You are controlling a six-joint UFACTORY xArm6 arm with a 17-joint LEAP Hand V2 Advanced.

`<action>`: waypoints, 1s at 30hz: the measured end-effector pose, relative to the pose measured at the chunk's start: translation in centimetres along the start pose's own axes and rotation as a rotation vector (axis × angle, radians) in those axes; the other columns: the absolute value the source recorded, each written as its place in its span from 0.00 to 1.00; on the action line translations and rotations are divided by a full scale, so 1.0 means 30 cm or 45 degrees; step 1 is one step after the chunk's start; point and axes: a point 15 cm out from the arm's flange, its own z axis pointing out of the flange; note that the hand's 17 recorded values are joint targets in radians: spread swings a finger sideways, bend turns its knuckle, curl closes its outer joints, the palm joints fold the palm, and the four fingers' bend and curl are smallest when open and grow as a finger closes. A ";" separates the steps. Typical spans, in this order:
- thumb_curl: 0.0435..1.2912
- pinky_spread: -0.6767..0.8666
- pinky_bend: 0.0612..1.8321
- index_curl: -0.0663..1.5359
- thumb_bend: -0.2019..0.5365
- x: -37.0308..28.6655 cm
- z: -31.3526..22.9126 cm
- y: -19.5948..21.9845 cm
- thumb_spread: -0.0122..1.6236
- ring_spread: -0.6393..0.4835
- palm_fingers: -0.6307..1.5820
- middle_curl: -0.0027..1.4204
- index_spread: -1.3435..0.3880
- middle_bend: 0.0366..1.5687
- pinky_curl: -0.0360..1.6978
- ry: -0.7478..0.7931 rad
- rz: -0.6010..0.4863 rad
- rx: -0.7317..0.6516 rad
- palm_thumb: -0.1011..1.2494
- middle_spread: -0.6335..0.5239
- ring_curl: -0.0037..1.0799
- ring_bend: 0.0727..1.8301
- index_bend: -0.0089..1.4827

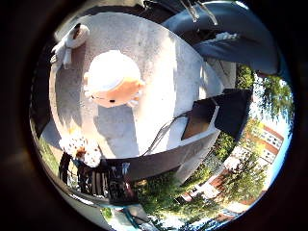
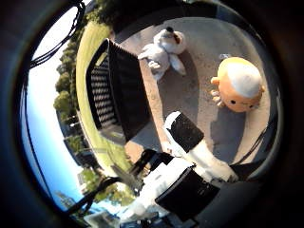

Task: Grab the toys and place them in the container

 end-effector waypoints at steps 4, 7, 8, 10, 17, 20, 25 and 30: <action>0.21 0.74 0.22 0.20 0.23 0.076 0.090 -0.001 0.73 0.83 0.34 0.22 0.71 0.08 0.21 0.024 0.053 0.002 0.38 0.64 0.32 0.14 0.10; 0.21 0.75 0.25 0.20 0.24 0.085 0.149 -0.009 0.72 0.84 0.33 0.22 0.72 0.08 0.21 0.037 0.082 -0.004 0.40 0.66 0.32 0.15 0.10; 0.22 0.75 0.25 0.20 0.24 0.093 0.157 -0.013 0.71 0.85 0.33 0.22 0.72 0.09 0.21 0.053 0.085 -0.001 0.40 0.67 0.32 0.15 0.10; 0.22 0.76 0.26 0.19 0.24 0.121 0.175 -0.031 0.71 0.85 0.32 0.22 0.72 0.08 0.21 0.110 0.096 0.017 0.41 0.67 0.32 0.15 0.10; 0.22 0.77 0.28 0.18 0.24 0.161 0.246 -0.029 0.68 0.84 0.40 0.24 0.78 0.13 0.21 0.244 0.147 -0.019 0.44 0.65 0.32 0.20 0.10; 0.22 0.78 0.31 0.17 0.24 0.169 0.268 -0.024 0.67 0.81 0.48 0.26 0.79 0.18 0.20 0.297 0.133 -0.044 0.45 0.60 0.35 0.26 0.09; 0.25 0.76 0.37 0.16 0.26 0.155 0.299 -0.009 0.67 0.75 0.69 0.33 0.71 0.31 0.22 0.345 0.102 -0.096 0.50 0.51 0.42 0.40 0.11; 0.30 0.74 0.43 0.14 0.27 0.142 0.289 0.036 0.66 0.64 0.72 0.46 0.61 0.50 0.28 0.393 0.056 -0.191 0.58 0.43 0.58 0.60 0.12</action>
